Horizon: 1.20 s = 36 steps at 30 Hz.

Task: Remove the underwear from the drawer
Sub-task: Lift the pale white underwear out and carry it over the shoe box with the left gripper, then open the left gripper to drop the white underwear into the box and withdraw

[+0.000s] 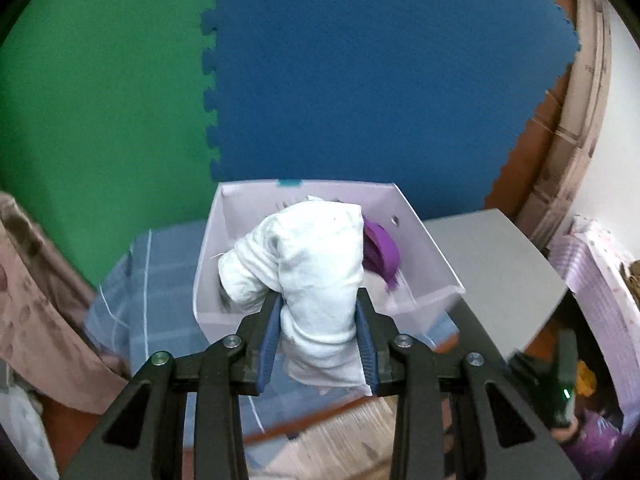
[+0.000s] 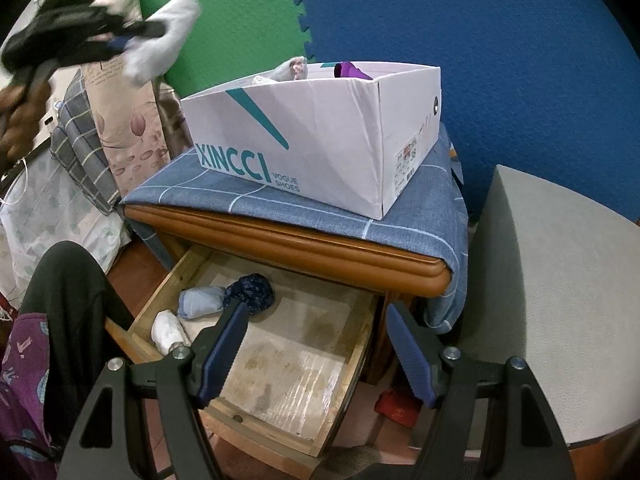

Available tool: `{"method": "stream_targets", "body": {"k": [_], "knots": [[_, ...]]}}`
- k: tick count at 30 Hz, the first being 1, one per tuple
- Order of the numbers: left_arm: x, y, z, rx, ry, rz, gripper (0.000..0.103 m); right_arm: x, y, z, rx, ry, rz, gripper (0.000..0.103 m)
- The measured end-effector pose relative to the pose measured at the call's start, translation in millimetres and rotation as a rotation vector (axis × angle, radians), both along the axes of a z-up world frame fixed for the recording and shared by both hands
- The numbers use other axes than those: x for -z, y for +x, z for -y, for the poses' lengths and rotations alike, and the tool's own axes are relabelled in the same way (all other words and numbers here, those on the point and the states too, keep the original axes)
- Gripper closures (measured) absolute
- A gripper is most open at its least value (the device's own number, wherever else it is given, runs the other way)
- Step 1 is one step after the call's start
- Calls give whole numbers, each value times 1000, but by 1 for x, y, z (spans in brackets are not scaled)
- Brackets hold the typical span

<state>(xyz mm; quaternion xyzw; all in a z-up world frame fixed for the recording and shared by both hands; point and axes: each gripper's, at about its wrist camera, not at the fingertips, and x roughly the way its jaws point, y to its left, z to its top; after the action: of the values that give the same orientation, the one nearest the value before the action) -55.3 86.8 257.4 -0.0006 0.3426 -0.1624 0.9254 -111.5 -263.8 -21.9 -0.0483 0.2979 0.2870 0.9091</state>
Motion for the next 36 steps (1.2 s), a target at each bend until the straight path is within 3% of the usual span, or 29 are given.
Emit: {"method": "stream_targets", "body": {"k": [5, 12, 19, 33, 36], "knots": [[6, 40, 4, -29, 70, -4, 71, 0, 0, 0, -2, 0, -1, 29], [37, 83, 10, -37, 159, -64, 71, 1, -2, 0, -6, 0, -1, 29], [60, 105, 12, -48, 187, -108, 70, 2, -2, 0, -8, -2, -2, 29], [84, 111, 14, -70, 207, -133, 61, 3, -3, -2, -13, -8, -4, 29], [84, 108, 16, -85, 230, -109, 49, 4, -3, -2, -16, -10, -4, 29]]}}
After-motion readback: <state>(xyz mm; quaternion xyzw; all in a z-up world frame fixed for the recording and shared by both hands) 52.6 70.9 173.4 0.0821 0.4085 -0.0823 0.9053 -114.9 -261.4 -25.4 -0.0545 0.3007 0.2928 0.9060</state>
